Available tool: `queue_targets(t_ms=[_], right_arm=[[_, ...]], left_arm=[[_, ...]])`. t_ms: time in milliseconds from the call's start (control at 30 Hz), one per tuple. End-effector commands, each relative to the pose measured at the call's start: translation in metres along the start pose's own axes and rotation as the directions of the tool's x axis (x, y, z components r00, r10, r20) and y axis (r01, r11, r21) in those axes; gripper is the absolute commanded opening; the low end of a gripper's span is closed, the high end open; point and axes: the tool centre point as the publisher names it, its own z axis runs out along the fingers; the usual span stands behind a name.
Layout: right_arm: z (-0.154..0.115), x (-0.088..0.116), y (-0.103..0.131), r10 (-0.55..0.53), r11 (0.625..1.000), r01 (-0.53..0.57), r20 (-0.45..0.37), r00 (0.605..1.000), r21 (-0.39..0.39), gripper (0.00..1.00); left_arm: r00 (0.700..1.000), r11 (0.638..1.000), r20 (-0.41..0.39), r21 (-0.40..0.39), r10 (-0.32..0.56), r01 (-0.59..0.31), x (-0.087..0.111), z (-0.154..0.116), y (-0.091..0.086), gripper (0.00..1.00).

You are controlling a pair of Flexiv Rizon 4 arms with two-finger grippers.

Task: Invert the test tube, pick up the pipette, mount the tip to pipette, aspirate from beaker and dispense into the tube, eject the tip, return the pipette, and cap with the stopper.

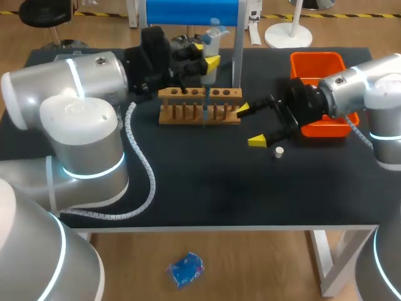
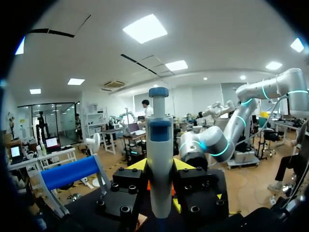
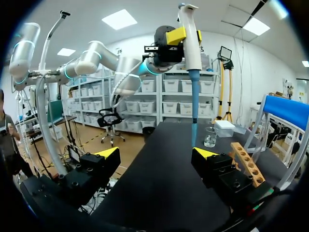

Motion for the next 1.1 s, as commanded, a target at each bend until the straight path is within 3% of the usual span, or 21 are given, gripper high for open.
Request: queue_targets(t_ms=[33,200,833,1100], right_arm=[[0.000,0.000,0.001,0.000,1.000,0.000,0.000,1.000,0.003,1.00],[0.000,0.000,0.001,0.000,1.000,0.000,0.000,1.000,0.003,1.00],[0.000,0.000,0.001,0.000,1.000,0.000,0.000,1.000,0.003,1.00],[0.000,0.000,0.001,0.000,1.000,0.000,0.000,1.000,0.003,1.00]], left_arm=[[1.000,0.999,0.027,0.044,-0.001,-0.001,-0.007,-0.041,0.004,0.00],[0.999,0.998,0.052,0.060,0.003,-0.006,-0.021,-0.065,0.010,0.00],[0.999,0.998,0.052,0.060,0.003,-0.006,-0.021,-0.065,0.010,0.00],[0.995,1.000,0.103,0.001,0.003,-0.003,-0.067,-0.105,0.021,0.00]])
